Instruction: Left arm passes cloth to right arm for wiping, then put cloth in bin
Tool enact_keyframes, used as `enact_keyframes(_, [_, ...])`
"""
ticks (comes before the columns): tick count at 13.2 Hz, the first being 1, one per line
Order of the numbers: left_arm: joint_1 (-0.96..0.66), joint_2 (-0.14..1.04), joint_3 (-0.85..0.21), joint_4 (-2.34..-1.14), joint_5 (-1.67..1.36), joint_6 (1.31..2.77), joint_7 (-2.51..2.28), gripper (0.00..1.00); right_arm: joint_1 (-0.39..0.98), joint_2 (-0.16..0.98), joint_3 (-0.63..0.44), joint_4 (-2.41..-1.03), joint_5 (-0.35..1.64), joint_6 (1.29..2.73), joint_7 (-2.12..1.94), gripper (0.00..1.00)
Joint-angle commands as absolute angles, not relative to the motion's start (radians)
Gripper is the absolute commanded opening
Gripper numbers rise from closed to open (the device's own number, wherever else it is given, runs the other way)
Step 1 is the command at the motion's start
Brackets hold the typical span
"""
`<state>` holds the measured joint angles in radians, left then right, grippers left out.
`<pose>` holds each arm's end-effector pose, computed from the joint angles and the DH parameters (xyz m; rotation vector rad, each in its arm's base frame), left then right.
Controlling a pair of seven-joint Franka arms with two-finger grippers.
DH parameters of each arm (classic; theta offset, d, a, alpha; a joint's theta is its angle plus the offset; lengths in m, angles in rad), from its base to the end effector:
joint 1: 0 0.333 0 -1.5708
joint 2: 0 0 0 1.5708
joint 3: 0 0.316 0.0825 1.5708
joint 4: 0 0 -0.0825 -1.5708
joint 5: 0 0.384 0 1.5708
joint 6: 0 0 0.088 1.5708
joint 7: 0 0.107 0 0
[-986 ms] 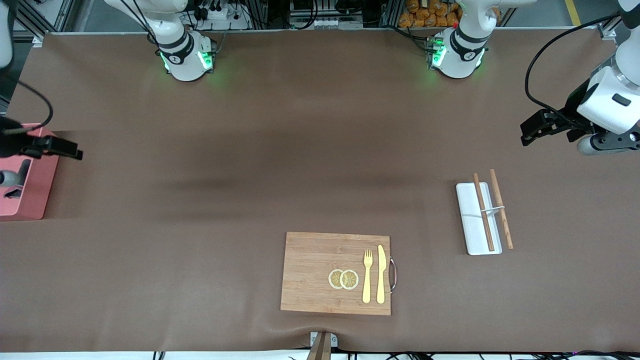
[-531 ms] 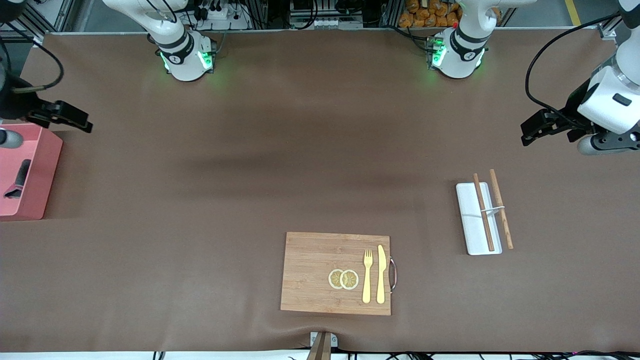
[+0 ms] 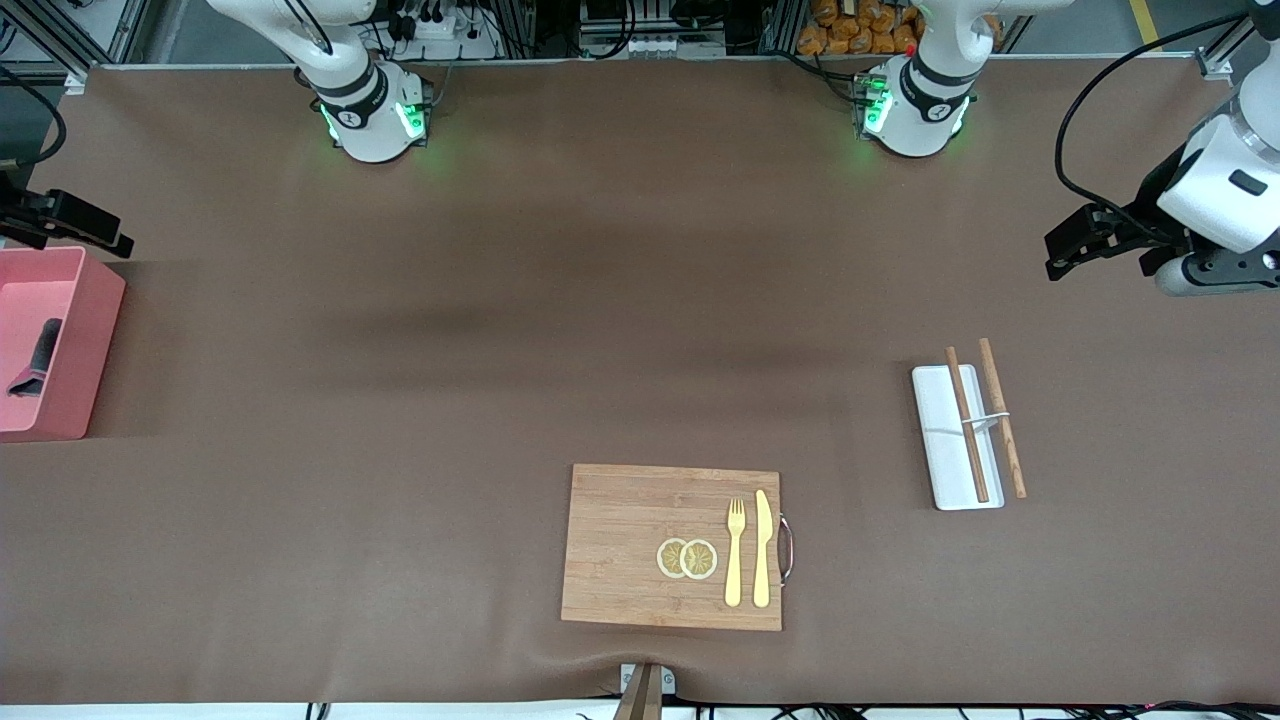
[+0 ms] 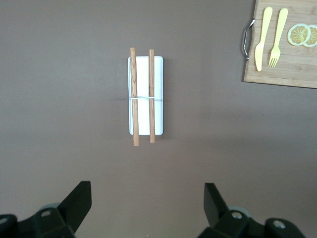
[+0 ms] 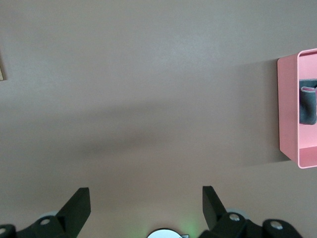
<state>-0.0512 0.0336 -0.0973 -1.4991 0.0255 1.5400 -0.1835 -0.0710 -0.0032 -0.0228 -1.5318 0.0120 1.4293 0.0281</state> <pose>0.5568 -0.0794 0.6369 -3.1203 -0.0561 -0.0172 0.5364 -0.0491 0.6327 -3.1168 0.1885 0.1545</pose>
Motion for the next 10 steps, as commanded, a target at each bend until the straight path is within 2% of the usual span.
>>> enact_keyframes(1, [-0.043,0.009,-0.100,-1.503,0.046,1.531,-0.161,1.00,-0.080,-0.032,-0.012,-1.551,0.023,1.417,0.018,1.00])
enact_keyframes(10, [-0.043,0.020,-0.100,-1.480,0.038,1.529,-0.170,1.00,-0.075,-0.032,-0.009,-1.529,0.021,1.399,0.020,1.00])
